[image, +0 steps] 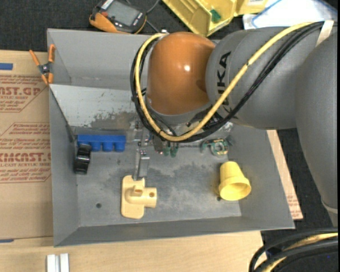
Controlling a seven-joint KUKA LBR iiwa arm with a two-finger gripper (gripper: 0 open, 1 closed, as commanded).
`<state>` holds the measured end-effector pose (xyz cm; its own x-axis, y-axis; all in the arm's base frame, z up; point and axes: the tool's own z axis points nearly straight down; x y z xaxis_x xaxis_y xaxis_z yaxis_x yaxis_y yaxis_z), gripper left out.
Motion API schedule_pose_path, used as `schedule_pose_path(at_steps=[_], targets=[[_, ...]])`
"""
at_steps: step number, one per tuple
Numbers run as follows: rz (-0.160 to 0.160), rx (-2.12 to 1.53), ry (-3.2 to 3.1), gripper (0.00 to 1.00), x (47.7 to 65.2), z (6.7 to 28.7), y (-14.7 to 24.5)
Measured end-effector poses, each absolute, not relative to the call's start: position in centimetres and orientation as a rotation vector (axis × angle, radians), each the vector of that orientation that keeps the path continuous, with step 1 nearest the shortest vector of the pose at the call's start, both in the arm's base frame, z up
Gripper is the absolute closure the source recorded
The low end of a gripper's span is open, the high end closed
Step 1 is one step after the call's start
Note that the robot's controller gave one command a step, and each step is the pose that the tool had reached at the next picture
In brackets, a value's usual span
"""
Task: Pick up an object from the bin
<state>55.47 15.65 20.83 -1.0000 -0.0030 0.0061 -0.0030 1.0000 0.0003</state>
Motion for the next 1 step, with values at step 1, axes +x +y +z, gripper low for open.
schedule_pose_path(at_steps=[1], targets=[[-0.003, 0.002, -3.144, 0.00, 55.63, 21.31, 15.54]])
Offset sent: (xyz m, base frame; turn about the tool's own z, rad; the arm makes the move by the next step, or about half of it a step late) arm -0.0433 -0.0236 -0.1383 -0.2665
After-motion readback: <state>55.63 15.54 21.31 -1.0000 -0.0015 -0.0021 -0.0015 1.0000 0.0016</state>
